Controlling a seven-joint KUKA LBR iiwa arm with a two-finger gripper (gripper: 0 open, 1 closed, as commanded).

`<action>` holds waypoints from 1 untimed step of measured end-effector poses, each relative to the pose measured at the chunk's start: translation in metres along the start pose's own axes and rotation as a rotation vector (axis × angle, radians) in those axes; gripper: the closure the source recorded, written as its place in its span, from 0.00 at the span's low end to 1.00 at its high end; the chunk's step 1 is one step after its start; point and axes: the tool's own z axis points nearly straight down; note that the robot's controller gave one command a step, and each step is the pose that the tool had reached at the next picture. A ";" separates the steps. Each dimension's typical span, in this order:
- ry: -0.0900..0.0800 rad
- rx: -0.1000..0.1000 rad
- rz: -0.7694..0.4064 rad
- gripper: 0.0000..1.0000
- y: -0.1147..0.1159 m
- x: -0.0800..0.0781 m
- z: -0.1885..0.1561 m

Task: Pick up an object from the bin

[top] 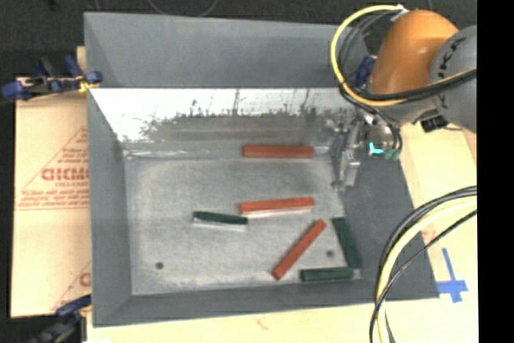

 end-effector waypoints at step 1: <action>-0.004 -0.001 -0.364 0.00 0.068 0.059 0.055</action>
Offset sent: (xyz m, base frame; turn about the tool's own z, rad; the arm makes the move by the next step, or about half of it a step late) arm -0.0588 0.0679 -0.0547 -0.3646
